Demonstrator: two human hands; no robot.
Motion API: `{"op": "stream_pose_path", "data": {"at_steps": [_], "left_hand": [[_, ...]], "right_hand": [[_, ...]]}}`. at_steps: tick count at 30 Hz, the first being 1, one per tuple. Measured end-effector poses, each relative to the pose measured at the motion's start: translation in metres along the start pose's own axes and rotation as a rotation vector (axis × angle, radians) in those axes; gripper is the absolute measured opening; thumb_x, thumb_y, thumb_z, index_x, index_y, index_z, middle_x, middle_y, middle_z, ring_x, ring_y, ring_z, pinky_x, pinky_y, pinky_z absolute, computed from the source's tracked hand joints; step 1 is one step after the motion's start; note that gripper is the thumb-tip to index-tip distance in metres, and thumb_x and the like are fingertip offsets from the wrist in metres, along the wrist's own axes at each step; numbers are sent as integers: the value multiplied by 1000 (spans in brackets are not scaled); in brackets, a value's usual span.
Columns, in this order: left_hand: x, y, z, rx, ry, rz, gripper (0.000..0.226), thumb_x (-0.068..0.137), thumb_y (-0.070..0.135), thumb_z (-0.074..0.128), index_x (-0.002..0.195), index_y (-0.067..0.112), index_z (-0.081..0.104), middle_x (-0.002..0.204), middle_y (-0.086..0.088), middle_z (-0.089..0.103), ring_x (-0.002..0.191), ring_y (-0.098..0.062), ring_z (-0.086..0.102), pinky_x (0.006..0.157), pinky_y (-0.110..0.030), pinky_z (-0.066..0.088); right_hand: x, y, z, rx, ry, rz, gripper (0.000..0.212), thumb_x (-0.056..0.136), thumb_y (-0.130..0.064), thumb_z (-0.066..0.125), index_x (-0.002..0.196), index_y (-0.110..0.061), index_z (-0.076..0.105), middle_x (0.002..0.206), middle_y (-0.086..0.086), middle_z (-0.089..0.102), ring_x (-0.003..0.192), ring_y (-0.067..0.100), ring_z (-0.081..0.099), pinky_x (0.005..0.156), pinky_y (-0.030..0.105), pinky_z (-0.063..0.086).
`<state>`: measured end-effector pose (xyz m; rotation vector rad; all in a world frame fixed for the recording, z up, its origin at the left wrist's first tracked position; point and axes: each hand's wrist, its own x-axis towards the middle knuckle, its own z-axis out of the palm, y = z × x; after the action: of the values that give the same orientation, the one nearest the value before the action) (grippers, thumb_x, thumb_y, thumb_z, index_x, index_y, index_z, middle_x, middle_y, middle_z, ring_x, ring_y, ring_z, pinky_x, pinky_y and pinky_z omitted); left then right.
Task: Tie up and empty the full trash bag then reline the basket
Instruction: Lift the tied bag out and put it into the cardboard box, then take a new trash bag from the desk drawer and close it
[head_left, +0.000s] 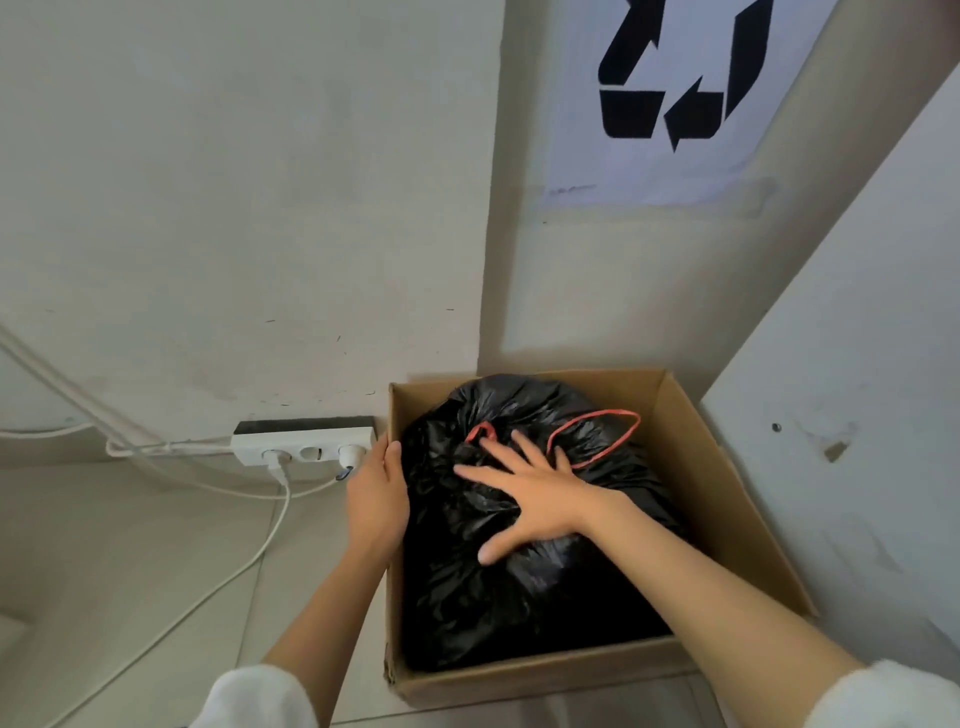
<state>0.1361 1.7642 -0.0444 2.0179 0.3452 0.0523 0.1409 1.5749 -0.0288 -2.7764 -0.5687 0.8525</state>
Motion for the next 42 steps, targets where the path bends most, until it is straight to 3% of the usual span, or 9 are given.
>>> {"op": "stream_pose_path", "data": {"at_steps": [3,7,9,11,14,19,30,38,42], "left_hand": [[2,-3,1,16,1,-18,42,102,27,34,134,6,48,131,-12,55,123,-27,48,99,-32,35],[3,1,-2,105,-42,-64,41,102,27,32,133,5,47,129,-15,56,120,-31,50,99,-40,39],[0,18,-15,227,-162,-127,35,101,23,34,129,7,48,123,-17,58,113,-33,53,91,-39,42],[-9,49,-36,339,-303,-119,37,100,24,38,134,9,44,131,-15,54,120,-31,49,98,-39,40],[-20,124,-74,495,-387,49,42,99,29,41,137,9,44,139,-11,47,129,-27,42,105,-36,33],[-46,285,-144,618,-414,269,36,99,29,39,126,13,55,122,-6,60,110,-24,55,92,-37,45],[-163,591,-216,1074,-486,642,37,100,36,31,127,19,49,127,-3,54,112,-25,54,89,-36,45],[-351,679,-140,939,-325,736,35,99,36,36,121,19,57,117,-2,62,100,-23,60,83,-37,51],[-462,712,-63,975,-426,804,34,96,44,40,120,27,57,119,-1,62,106,-23,59,84,-34,47]], "right_hand": [[-19,3,6,-83,-69,-76,110,63,-67,70,139,-58,-9,156,-11,-22,142,24,-25,110,63,-12],[-17,2,16,-166,27,-30,99,73,-68,61,144,-51,-6,158,-9,-16,144,26,-18,113,60,-5],[-22,-8,3,-118,-18,18,89,80,-63,56,146,-49,-2,158,-8,-14,145,27,-16,113,60,0],[-38,-22,-22,-18,-78,87,77,88,-56,50,148,-44,3,159,-6,-9,146,27,-11,113,59,5],[-76,-43,-82,75,-79,179,65,94,-46,45,150,-29,14,158,2,11,145,28,9,112,53,23],[-167,-77,-207,137,-37,259,49,96,-40,44,140,-20,37,138,10,49,123,29,48,96,42,44],[-408,-113,-445,150,292,257,38,95,-41,45,130,-24,49,128,3,57,112,22,55,93,35,45],[-645,-37,-408,66,362,297,38,94,-43,48,129,-27,50,124,1,60,110,21,58,91,35,47],[-770,26,-365,38,322,376,38,93,-44,50,126,-27,52,123,0,59,109,21,57,92,35,46]]}}
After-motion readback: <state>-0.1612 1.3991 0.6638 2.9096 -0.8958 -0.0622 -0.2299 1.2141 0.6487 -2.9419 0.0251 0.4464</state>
